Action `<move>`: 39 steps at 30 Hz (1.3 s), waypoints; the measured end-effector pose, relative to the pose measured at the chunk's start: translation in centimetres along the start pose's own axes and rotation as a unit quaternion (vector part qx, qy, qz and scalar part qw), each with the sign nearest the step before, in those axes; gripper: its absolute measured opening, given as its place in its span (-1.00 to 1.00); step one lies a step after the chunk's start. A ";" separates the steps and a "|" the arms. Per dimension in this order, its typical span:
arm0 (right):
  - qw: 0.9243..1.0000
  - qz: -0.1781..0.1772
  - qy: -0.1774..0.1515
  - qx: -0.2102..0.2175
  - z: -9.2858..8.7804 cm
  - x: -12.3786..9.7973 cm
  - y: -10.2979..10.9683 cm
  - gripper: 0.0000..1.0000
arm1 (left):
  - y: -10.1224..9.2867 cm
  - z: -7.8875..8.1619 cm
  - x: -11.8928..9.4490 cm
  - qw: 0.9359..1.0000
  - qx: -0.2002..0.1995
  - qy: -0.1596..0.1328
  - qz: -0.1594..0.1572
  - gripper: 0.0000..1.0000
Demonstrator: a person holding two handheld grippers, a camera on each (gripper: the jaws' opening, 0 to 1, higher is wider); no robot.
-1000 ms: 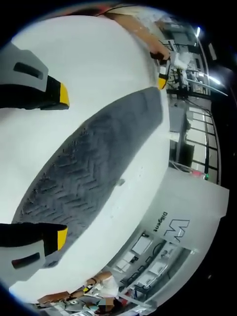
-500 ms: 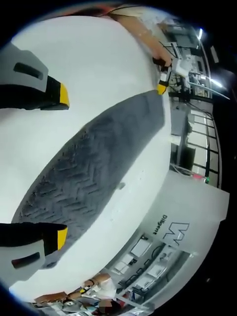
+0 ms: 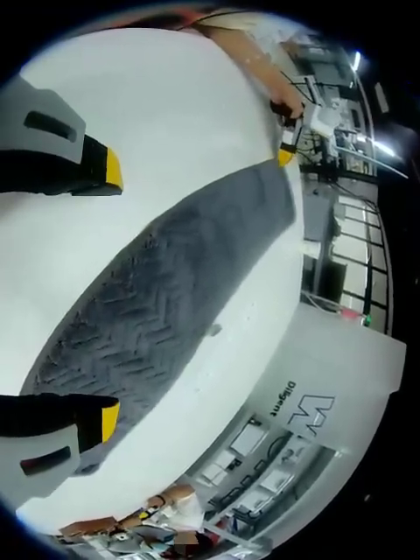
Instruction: Open the folded towel by lifting each exposed corner and separating the folded layers until the towel lies flat within the target outline without major curled edges
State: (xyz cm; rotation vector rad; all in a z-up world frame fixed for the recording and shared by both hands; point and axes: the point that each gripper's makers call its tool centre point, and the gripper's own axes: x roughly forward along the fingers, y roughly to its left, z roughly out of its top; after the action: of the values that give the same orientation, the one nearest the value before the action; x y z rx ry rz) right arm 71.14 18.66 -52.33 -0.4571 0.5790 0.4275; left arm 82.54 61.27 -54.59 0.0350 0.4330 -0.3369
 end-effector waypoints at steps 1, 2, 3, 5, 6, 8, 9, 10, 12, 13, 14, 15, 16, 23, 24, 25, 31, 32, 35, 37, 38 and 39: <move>1.000 0.000 0.001 0.000 0.0 0.0 0.0 0.87 | -0.1 -0.1 -0.1 1.000 -0.003 0.003 -0.002 -0.96; 1.000 0.000 0.001 0.000 0.0 0.0 -0.1 0.87 | -0.1 -0.2 -0.3 1.000 -0.006 0.005 -0.004 -0.96; 1.000 0.000 0.001 0.001 -0.1 0.0 -0.1 0.87 | -0.1 -0.2 -0.4 1.000 -0.008 0.007 -0.005 -0.96; 1.000 -0.001 0.001 0.002 -0.1 0.0 -0.2 0.87 | -0.1 -0.5 -0.7 1.000 -0.017 0.013 -0.010 -0.96; 1.000 -0.002 0.002 0.002 -0.1 0.0 -0.3 0.87 | -0.1 -0.6 -0.9 1.000 -0.021 0.016 -0.013 -0.96; 1.000 -0.003 0.003 0.004 -0.2 0.1 -0.4 0.87 | -0.2 -0.7 -1.1 0.999 -0.022 0.021 -0.017 -0.96; 1.000 -0.003 0.004 0.004 -0.2 0.1 -0.4 0.87 | -0.2 -0.8 -1.2 0.999 -0.023 0.026 -0.019 -0.96; 1.000 -0.003 0.004 0.004 -0.2 0.1 -0.4 0.88 | -0.3 -0.9 -1.3 0.999 -0.023 0.029 -0.021 -0.96; 1.000 -0.003 0.006 0.004 -0.3 0.1 -0.4 0.88 | -0.4 -1.0 -1.6 0.999 -0.021 0.035 -0.025 -0.96; 1.000 -0.003 0.006 0.003 -0.3 0.1 -0.4 0.88 | -0.4 -1.1 -1.7 0.999 -0.020 0.040 -0.026 -0.96; 1.000 -0.003 0.005 0.004 -0.3 0.1 -0.4 0.88 | -0.5 -1.1 -2.0 0.999 -0.016 0.044 -0.028 -0.96; 1.000 -0.002 0.005 0.004 -0.3 0.1 -0.4 0.89 | -0.5 -1.2 -2.1 0.998 -0.012 0.048 -0.029 -0.96; 1.000 -0.003 0.005 0.004 -0.3 0.0 -0.4 0.89 | -0.5 -1.2 -2.3 0.998 -0.009 0.050 -0.028 -0.96; 1.000 -0.006 0.008 0.009 -0.5 0.1 -0.5 0.92 | 0.1 -1.5 -2.7 0.998 -0.003 0.059 -0.019 -0.97; 1.000 -0.006 0.009 0.009 -0.5 0.1 -0.5 0.93 | 0.2 -1.5 -2.9 0.998 -0.006 0.059 -0.018 -0.97; 1.000 -0.007 0.009 0.009 -0.5 0.0 -0.5 0.94 | 0.4 -1.5 -2.9 0.998 -0.007 0.059 -0.017 -0.97; 1.000 -0.009 0.012 0.015 -0.7 0.0 -0.7 0.98 | 1.4 -1.7 -3.3 0.998 -0.017 0.060 -0.003 -0.97; 1.000 -0.008 0.013 0.014 -0.7 0.0 -0.6 0.98 | 1.6 -1.8 -3.4 0.998 -0.019 0.060 -0.001 -0.97; 1.000 -0.009 0.013 0.015 -0.7 0.0 -0.6 0.98 | 2.0 -1.9 -3.6 0.998 -0.025 0.060 0.004 -0.97; 1.000 -0.009 0.013 0.018 -0.8 -0.1 -0.6 0.98 | 2.3 -1.9 -3.7 0.998 -0.027 0.060 0.008 -0.97; 1.000 -0.010 0.013 0.019 -0.8 -0.1 -0.7 0.98 | 2.4 -1.9 -3.7 0.998 -0.027 0.060 0.009 -0.97; 1.000 -0.010 0.014 0.019 -0.9 -0.1 -0.7 0.98 | 2.5 -1.9 -3.8 0.998 -0.028 0.060 0.011 -0.97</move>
State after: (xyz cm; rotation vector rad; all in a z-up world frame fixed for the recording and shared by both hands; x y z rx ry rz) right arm 71.06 17.63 -52.74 -0.4327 0.6090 0.3910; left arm 79.34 64.97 -54.82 0.0055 0.5595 -0.3029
